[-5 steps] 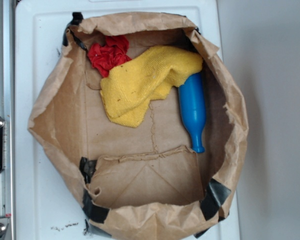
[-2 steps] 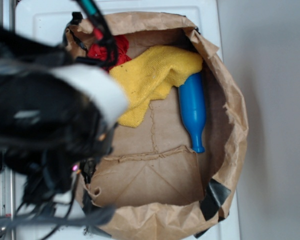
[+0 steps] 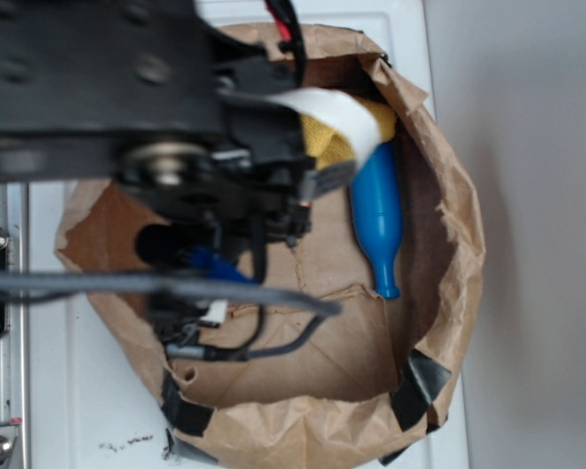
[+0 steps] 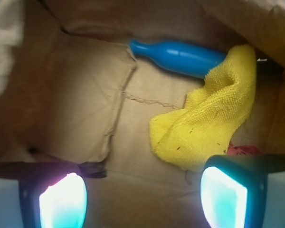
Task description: Grab the yellow cloth.
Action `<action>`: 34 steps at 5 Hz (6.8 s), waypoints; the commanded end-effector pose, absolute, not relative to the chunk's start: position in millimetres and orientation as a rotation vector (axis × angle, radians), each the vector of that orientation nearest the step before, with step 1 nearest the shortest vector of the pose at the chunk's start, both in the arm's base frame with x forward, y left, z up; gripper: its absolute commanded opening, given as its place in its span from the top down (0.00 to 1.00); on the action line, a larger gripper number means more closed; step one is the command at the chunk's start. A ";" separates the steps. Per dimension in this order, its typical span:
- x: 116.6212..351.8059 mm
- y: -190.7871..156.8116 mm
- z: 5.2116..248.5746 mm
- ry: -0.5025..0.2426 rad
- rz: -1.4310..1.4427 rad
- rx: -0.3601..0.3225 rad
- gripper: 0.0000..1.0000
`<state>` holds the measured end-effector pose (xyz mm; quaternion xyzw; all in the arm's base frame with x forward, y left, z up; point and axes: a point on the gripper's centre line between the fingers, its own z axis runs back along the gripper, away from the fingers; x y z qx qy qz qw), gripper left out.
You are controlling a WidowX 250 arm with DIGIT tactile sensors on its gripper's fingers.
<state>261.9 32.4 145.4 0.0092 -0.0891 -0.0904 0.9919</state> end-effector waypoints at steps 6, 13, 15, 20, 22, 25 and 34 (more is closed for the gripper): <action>331.0 42.8 100.9 -0.234 -0.257 -0.090 0.00; 323.1 73.8 111.8 -0.159 -0.164 0.091 0.00; 293.8 69.0 151.9 -0.248 -0.221 0.008 0.00; 257.6 62.7 113.1 -0.299 -0.309 0.132 0.00; 291.9 94.7 91.7 -0.261 -0.213 0.141 0.00; 299.3 119.3 100.5 -0.272 -0.180 0.065 0.00; 308.6 104.6 63.2 -0.263 -0.176 0.141 1.00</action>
